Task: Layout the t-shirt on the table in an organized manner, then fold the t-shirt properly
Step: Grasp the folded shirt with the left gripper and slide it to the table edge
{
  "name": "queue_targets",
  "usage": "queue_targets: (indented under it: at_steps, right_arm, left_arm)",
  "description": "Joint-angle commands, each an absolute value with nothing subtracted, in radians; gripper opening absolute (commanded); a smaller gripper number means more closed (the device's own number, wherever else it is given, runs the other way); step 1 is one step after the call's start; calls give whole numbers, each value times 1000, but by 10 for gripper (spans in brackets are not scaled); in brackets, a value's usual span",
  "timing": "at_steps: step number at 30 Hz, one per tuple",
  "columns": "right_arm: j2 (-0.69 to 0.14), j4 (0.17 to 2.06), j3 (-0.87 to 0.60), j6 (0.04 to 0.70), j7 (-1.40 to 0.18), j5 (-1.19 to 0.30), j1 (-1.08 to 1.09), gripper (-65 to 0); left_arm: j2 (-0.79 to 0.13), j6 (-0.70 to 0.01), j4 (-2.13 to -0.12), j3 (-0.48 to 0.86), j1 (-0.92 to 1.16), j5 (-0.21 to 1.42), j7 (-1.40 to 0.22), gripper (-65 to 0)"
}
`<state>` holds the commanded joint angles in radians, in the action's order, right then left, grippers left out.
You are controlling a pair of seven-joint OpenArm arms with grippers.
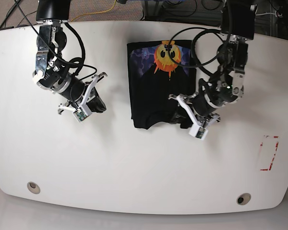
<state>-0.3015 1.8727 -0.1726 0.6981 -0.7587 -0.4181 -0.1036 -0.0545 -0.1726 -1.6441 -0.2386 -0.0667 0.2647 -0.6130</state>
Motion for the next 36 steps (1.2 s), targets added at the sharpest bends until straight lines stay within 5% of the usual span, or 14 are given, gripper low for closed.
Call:
queue_targets:
  at_steps: [7,14,24,36]
  right_arm:
    - [-297,1913,-286,698,-759,-418,-173,-610]
    - [-297,1913,-340,698,-762,-418,-202,-610]
    - [-295,1917,-358,698,-762,-418,-222,-610]
    - [-295,1914,-358,698,-762,-418,-220,-610]
  left_arm:
    - [82,-38,-1638,-420,48,-82,-394,-406]
    - [99,134,-1529,-567,73,-213,-302,-406]
    - [93,143,-1259,-591,68,-211,-191,-406]
    - [-85,120,-1156,-590,77,-177,-162,-406]
